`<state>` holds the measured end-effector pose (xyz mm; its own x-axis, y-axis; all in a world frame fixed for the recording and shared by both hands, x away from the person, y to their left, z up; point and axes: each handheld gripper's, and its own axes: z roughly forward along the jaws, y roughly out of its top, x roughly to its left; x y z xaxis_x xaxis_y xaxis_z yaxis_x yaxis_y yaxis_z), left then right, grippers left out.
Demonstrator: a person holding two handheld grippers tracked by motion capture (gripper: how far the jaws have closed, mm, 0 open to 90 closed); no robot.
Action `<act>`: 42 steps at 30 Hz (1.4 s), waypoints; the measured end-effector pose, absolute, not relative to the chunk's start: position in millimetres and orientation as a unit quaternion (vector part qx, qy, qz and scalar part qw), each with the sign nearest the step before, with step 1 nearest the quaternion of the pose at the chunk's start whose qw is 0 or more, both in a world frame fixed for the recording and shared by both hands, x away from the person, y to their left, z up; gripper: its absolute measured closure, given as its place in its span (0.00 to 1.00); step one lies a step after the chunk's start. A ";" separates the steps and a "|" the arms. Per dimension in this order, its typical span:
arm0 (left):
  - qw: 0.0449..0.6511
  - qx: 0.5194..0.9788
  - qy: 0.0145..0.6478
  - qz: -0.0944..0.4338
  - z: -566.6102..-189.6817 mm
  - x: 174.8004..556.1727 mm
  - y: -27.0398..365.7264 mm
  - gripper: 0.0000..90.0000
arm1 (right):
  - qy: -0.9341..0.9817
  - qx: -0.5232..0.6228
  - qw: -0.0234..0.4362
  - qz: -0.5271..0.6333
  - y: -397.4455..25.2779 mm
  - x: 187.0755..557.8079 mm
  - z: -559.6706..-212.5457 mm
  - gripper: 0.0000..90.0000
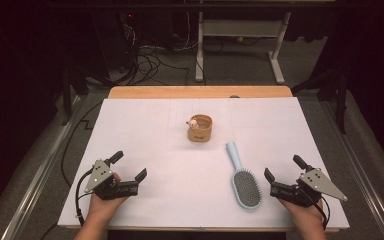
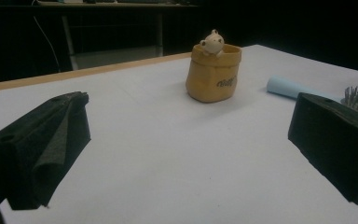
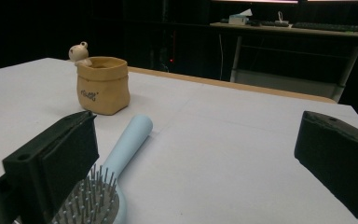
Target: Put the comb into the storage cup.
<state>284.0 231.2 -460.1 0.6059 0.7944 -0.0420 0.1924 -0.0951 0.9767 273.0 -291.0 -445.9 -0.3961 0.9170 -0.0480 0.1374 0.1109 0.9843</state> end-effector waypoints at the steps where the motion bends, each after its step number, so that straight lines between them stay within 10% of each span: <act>1: 0.570 0.691 0.358 0.264 -460.1 284.2 231.4 0.00 | 0.647 0.407 0.369 0.528 -291.0 273.0 -445.9 0.00; 42: 0.579 0.693 0.344 0.256 -461.2 284.4 229.6 0.02 | 0.663 0.427 0.360 0.498 -292.5 275.0 -446.4 0.00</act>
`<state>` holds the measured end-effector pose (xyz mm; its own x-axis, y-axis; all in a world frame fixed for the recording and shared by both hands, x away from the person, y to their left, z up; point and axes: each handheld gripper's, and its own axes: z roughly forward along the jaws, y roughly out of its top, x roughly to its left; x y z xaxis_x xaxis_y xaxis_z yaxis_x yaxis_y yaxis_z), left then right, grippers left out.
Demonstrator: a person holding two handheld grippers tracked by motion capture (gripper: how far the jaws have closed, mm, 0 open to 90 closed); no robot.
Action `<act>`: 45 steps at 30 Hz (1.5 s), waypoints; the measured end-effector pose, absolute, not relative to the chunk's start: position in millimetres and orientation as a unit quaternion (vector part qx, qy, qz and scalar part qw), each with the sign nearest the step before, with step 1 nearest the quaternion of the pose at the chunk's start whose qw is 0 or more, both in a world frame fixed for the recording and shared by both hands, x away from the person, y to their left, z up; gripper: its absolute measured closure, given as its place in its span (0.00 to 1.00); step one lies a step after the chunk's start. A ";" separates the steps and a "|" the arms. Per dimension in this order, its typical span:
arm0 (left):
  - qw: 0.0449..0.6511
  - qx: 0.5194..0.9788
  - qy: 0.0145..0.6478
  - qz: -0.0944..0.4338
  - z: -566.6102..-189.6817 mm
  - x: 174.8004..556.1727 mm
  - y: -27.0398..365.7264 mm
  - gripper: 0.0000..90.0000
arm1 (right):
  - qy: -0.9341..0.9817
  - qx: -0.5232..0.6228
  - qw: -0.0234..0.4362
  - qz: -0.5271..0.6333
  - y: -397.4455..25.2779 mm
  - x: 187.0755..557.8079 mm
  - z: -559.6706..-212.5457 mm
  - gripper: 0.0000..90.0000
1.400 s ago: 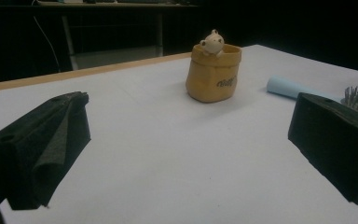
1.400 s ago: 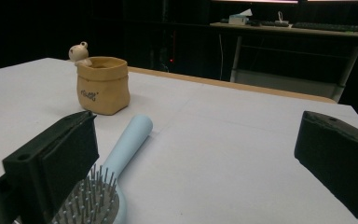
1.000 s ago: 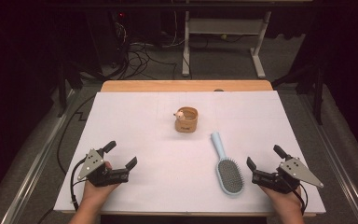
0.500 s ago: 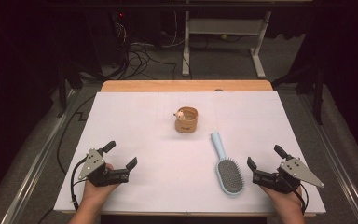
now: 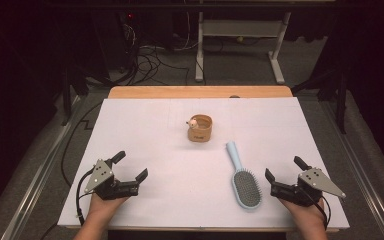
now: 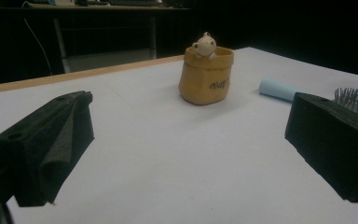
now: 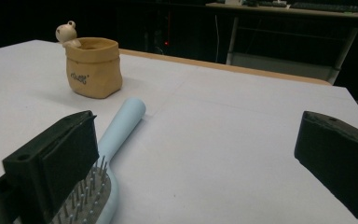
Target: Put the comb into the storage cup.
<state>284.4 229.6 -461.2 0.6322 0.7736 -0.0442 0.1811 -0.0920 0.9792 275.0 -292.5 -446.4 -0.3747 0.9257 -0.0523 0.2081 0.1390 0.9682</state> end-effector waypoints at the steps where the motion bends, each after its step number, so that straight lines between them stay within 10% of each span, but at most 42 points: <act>1: 0.580 0.692 0.344 0.256 -461.2 284.3 229.2 0.02 | 0.664 0.429 0.359 0.495 -292.5 275.3 -446.7 0.00; 17: 0.586 0.691 0.341 0.252 -460.5 283.6 229.1 0.03 | 0.715 0.478 0.300 0.414 -295.5 283.5 -453.1 0.03; 39: 0.586 0.690 0.343 0.252 -462.1 284.2 228.9 0.05 | 0.722 0.487 0.256 0.419 -301.2 279.2 -453.0 0.99; 45: 0.588 0.690 0.341 0.249 -462.3 284.1 228.3 0.05 | 0.715 0.467 0.266 0.448 -289.8 270.2 -442.5 1.00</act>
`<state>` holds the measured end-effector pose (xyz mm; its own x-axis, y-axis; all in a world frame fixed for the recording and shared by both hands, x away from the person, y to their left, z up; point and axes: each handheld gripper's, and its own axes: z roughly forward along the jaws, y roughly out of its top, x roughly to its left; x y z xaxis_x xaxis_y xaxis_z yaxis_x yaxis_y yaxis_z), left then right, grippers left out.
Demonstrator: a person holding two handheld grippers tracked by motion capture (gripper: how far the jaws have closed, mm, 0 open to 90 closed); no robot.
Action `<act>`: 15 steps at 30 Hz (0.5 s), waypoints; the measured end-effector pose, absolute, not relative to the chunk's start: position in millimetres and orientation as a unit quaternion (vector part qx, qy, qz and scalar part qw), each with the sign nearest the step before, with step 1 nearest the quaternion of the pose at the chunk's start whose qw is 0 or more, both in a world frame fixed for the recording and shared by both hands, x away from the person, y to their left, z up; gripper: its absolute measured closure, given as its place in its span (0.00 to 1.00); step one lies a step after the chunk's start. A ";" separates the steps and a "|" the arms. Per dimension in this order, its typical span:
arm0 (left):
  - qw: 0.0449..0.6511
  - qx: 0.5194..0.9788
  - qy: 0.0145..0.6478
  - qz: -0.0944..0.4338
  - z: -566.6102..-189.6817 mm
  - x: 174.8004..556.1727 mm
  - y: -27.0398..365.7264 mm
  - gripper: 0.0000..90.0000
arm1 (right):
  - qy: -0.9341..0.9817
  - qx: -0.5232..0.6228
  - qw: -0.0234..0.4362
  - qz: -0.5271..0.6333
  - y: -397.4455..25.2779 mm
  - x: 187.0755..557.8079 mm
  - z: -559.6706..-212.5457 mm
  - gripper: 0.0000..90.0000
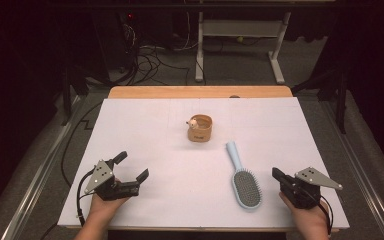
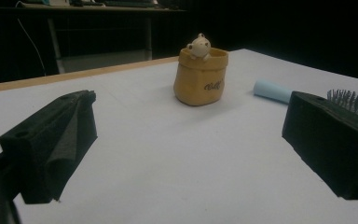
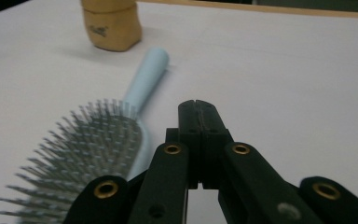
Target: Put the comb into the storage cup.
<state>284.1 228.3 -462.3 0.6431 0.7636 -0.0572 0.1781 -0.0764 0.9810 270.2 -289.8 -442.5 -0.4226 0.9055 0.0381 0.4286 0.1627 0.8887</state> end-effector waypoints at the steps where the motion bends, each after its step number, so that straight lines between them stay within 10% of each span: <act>1: 0.588 0.690 0.341 0.249 -462.3 284.0 228.2 0.05 | 0.717 0.459 0.262 0.453 -284.5 268.1 -440.6 1.00; 15: 0.590 0.689 0.339 0.249 -461.9 283.8 229.0 0.05 | 0.771 0.387 0.214 0.458 -215.3 245.9 -440.3 1.00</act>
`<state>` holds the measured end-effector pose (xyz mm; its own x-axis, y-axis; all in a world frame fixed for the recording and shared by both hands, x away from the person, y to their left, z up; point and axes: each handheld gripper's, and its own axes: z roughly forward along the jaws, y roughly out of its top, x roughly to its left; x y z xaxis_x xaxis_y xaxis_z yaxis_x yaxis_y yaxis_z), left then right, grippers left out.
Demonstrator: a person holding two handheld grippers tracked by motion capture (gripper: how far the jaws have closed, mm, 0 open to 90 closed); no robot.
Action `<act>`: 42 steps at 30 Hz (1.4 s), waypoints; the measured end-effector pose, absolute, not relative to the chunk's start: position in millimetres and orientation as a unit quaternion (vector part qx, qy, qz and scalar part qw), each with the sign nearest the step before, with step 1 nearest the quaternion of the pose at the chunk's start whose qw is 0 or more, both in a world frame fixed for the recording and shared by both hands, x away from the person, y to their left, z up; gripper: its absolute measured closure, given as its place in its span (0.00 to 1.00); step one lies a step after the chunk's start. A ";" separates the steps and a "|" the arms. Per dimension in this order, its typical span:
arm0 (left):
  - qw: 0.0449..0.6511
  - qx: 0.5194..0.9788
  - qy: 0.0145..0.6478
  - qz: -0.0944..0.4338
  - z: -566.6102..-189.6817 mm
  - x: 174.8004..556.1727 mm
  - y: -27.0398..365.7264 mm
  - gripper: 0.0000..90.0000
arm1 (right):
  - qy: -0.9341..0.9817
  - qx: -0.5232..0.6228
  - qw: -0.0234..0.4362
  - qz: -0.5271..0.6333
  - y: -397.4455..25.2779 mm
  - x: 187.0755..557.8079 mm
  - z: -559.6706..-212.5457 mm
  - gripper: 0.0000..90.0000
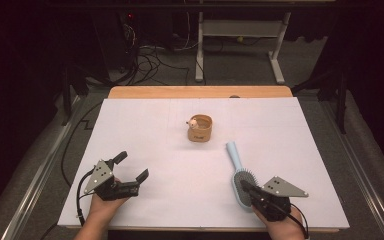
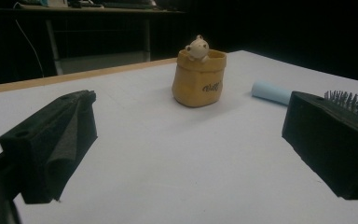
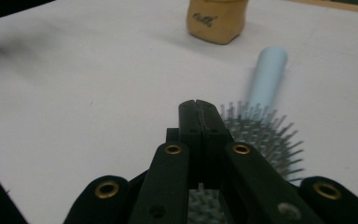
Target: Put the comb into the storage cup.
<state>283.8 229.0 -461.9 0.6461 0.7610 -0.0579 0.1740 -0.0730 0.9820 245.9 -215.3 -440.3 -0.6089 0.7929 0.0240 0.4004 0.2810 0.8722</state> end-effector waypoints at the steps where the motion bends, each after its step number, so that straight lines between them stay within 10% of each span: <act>1: 0.590 0.689 0.339 0.249 -461.9 283.8 229.1 0.05 | 0.777 0.382 0.211 0.454 -210.4 244.4 -441.8 1.00; 42: 0.598 0.683 0.338 0.249 -460.2 283.7 232.4 0.05 | 0.820 0.409 0.207 0.343 -212.0 240.3 -469.7 1.00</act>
